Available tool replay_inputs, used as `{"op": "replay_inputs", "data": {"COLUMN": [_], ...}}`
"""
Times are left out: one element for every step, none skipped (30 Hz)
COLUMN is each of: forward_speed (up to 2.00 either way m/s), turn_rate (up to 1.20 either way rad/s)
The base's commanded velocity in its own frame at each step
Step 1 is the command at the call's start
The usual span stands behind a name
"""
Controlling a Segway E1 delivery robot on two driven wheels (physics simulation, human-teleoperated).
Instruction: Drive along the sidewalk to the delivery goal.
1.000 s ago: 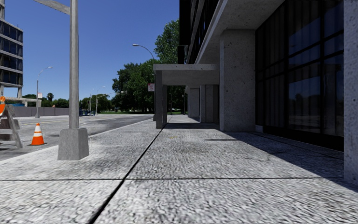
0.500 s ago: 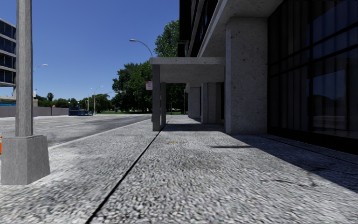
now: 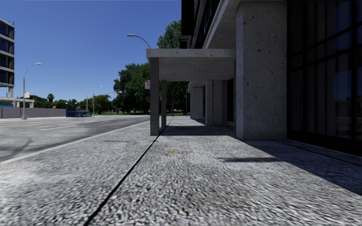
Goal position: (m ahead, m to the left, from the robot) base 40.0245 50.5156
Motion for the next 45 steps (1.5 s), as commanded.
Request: {"op": "replay_inputs", "data": {"forward_speed": [2.0,2.0,2.0,2.0,2.0,2.0,2.0,2.0,2.0,2.0,2.0,2.0,2.0,2.0,2.0,2.0,2.0,2.0,2.0,2.0,2.0,2.0,2.0,2.0,2.0,2.0,2.0,2.0,2.0,2.0,2.0,2.0,2.0,2.0,2.0,2.0,2.0,2.0,2.0,2.0,2.0,2.0,2.0,2.0,2.0], "turn_rate": [0.0,0.0,0.0,0.0,0.0,0.0,0.0,0.0,0.0,0.0,0.0,0.0,0.0,0.0,0.0,0.0,0.0,0.0,0.0,0.0,0.0,0.0,0.0,0.0,0.0,0.0,0.0,0.0,0.0,0.0,0.0,0.0,0.0,0.0,0.0,0.0,0.0,0.0,0.0,0.0,0.0,0.0,0.0,0.0,0.0]}}
